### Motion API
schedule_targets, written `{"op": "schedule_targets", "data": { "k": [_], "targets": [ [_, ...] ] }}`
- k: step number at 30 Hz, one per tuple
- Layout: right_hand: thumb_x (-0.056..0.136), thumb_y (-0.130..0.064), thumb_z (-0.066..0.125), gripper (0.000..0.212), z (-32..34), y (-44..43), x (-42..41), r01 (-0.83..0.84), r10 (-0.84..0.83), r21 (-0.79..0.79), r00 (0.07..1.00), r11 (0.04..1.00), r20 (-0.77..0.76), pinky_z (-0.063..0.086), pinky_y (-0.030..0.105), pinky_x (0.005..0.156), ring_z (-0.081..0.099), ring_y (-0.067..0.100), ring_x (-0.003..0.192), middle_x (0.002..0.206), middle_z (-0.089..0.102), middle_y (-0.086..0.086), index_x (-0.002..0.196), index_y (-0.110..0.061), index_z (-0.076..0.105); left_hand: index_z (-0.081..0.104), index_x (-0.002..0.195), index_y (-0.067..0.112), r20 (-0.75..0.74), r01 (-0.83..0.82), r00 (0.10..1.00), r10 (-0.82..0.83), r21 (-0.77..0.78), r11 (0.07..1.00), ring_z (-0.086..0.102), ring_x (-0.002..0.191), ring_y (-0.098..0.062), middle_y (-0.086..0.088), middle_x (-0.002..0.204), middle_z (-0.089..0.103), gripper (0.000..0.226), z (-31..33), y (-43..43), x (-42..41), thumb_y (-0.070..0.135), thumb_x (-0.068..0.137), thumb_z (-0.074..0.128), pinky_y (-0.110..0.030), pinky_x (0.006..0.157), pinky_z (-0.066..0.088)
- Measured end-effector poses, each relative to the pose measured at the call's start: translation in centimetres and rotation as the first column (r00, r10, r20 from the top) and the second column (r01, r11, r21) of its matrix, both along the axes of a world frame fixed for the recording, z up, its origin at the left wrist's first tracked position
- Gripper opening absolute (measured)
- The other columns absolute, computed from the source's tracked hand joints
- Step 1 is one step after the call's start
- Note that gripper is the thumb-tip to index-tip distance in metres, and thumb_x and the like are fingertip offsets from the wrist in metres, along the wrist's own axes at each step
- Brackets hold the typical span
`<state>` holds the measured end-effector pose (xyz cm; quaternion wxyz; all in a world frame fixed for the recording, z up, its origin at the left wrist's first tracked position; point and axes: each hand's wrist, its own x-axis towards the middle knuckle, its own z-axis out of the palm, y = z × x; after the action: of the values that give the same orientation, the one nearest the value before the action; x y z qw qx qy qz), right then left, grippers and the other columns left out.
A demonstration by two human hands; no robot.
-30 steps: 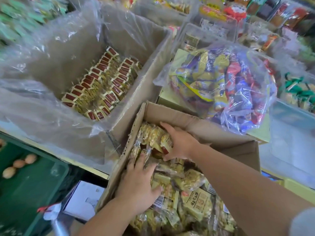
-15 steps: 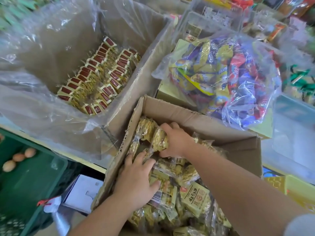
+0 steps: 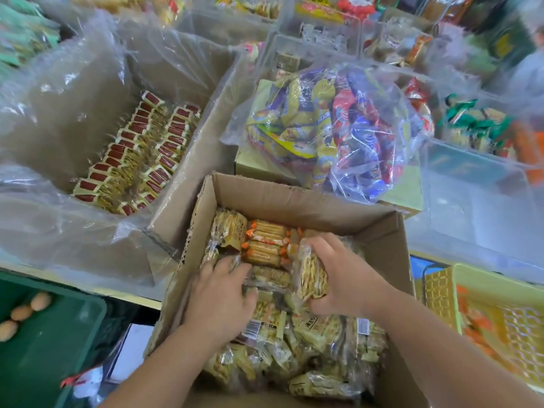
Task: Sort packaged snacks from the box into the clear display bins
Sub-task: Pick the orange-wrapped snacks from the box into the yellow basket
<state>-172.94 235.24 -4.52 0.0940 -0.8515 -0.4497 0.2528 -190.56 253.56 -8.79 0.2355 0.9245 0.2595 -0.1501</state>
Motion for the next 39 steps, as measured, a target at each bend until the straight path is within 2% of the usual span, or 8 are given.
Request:
{"op": "schedule_targets", "data": {
  "k": [6,16,22,25,29,33,36,39],
  "targets": [
    [0.055,-0.062,0.072,0.111,-1.4,-3.5,-1.4,0.187,-0.192,-0.116,0.981,0.975,-0.027,0.053,0.039,0.091,0.050,0.024,0.124,0.153,0.024,-0.012,0.145,-0.040,0.012,0.051,0.145,0.023,0.151,0.029,0.988,-0.027,-0.007,1.000,0.055,0.124,-0.025,-0.002,0.138,0.056,0.055,-0.7,1.9,7.0,0.048,0.096,0.061,-0.041,0.100,0.050],
    [0.058,-0.059,0.072,0.098,-0.9,-3.8,-1.8,0.169,-0.179,-0.167,0.983,0.971,-0.048,0.053,0.039,0.086,0.048,0.023,0.123,0.144,0.034,-0.010,0.139,-0.042,0.019,0.021,0.161,0.020,-0.222,0.430,0.890,-0.399,0.120,0.895,0.034,0.143,-0.034,-0.009,0.155,0.032,0.116,-6.8,3.1,13.8,0.060,0.070,0.080,-0.045,0.120,0.032],
    [0.060,-0.059,0.080,0.098,-0.7,-4.6,-1.8,0.131,-0.135,-0.232,0.991,0.964,-0.002,0.049,0.032,0.079,0.048,0.025,0.125,0.148,0.034,-0.005,0.137,-0.040,0.023,0.008,0.163,0.016,-0.282,0.538,0.837,-0.469,0.267,0.799,0.039,0.131,-0.031,-0.008,0.152,0.035,0.102,-7.9,3.7,13.8,0.060,0.088,0.063,-0.043,0.111,0.038],
    [0.062,-0.059,0.081,0.101,-0.8,-4.4,-2.4,0.138,-0.137,-0.250,0.990,0.958,0.024,0.051,0.041,0.098,0.040,0.029,0.135,0.152,0.027,0.000,0.142,-0.038,0.021,0.017,0.160,0.015,-0.275,0.522,0.848,-0.454,0.282,0.805,0.042,0.131,-0.031,-0.009,0.146,0.045,0.103,-8.5,3.8,13.9,0.060,0.082,0.068,-0.041,0.111,0.038],
    [0.061,-0.078,0.071,0.108,-0.5,-4.1,-2.9,0.063,-0.045,-0.292,0.997,0.954,0.068,0.032,0.054,0.115,0.026,0.035,0.143,0.155,0.023,0.002,0.146,-0.039,0.018,0.032,0.150,0.015,-0.266,0.472,0.871,-0.414,0.218,0.854,0.050,0.129,-0.032,-0.010,0.139,0.050,0.109,-8.2,3.5,14.4,0.058,0.064,0.083,-0.041,0.107,0.042],
    [0.061,-0.105,0.027,0.111,0.8,-3.7,-2.2,0.035,-0.059,-0.290,0.995,0.956,-0.075,0.009,0.057,0.119,0.004,0.027,0.152,0.166,0.013,-0.001,0.154,-0.048,0.006,0.039,0.141,0.015,-0.204,0.356,0.924,-0.324,0.151,0.922,0.053,0.124,-0.033,-0.011,0.133,0.053,0.109,-6.1,3.6,14.4,0.051,0.052,0.090,-0.040,0.099,0.049],
    [0.074,-0.096,0.006,0.095,1.8,-2.2,-0.3,0.068,-0.100,-0.259,0.989,0.963,-0.113,0.018,0.054,0.118,0.019,0.026,0.149,0.160,0.033,-0.002,0.154,-0.046,0.021,0.038,0.139,0.016,-0.077,0.240,0.970,-0.233,0.099,0.966,0.052,0.123,-0.034,-0.010,0.129,0.052,0.109,-3.3,3.7,13.4,0.049,0.050,0.090,-0.042,0.097,0.050],
    [0.086,-0.081,0.021,0.077,1.5,-0.2,2.8,0.175,-0.183,-0.149,0.982,0.973,-0.044,0.040,0.045,0.107,0.046,0.027,0.131,0.137,0.057,0.001,0.142,-0.036,0.048,0.035,0.146,0.014,0.034,0.065,0.997,-0.066,0.036,0.997,0.051,0.126,-0.034,-0.012,0.135,0.052,0.112,-0.6,3.8,11.4,0.045,0.052,0.088,-0.043,0.102,0.047]
  ]
}}
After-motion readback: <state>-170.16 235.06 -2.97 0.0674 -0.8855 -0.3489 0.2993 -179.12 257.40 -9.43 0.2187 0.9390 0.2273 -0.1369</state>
